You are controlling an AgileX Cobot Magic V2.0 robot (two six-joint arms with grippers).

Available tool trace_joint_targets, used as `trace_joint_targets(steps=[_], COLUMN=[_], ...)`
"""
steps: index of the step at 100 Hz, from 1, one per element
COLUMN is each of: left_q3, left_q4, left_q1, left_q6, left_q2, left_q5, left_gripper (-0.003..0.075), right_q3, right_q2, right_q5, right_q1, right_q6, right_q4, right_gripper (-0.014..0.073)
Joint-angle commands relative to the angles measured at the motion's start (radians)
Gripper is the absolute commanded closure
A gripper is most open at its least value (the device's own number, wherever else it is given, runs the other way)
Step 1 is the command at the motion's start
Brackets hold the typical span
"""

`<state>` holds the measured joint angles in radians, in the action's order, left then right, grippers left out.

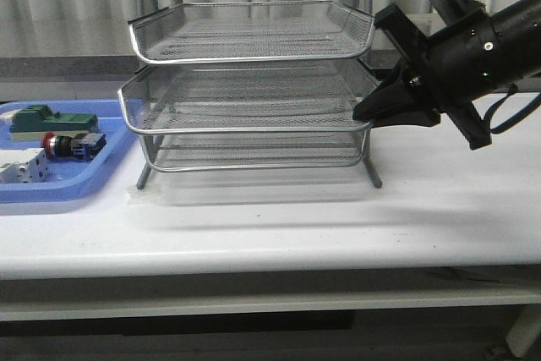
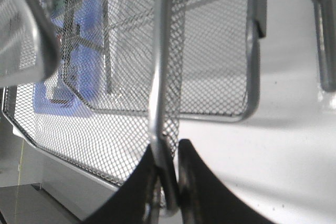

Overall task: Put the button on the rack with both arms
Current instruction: 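Pull the middle mesh tray out toward the robot with the right gripper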

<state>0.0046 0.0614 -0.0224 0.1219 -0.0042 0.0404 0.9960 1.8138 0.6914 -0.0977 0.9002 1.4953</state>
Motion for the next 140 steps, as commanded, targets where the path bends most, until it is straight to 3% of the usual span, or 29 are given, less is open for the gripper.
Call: trace_joint_targets(steps=[1,33,72,86,105,112,140], left_q3=[0.032,0.032,0.032,0.032,0.032,0.032,0.032], left_q4=[-0.008,-0.008,-0.008,-0.008,-0.008,-0.008,-0.008], left_q1=[0.0,0.0,0.0,0.0,0.0,0.0,0.0], left_q6=[0.01,0.01,0.01,0.01,0.01,0.01,0.01], left_q2=[-0.032,-0.032,-0.032,-0.032,-0.032,-0.032,-0.032], left_q5=[-0.083,-0.083,-0.083,-0.083,-0.083,-0.083,-0.083], left_gripper=[0.0741,0.0741,0.0741,0.0741,0.0741,0.0741,0.0741], right_q3=[-0.031,-0.146,-0.158,-0.158,-0.158,-0.158,-0.158], right_q2=[-0.069,-0.193,-0.243,-0.243,-0.243,-0.243,-0.243], right_q5=[0.075,0.076,0.101,0.101,0.111,0.118,0.153], right_q1=[-0.001,-0.001,-0.001,-0.001,-0.001,-0.001,-0.001], right_q6=[-0.01,0.017,0.017,0.017,0.017,0.017,0.016], right_q4=[-0.02,-0.023,-0.044,-0.045,-0.049,-0.05,-0.13], right_gripper=[0.0651,0.0651,0.0641,0.055,0.0256,0.0188,0.0169])
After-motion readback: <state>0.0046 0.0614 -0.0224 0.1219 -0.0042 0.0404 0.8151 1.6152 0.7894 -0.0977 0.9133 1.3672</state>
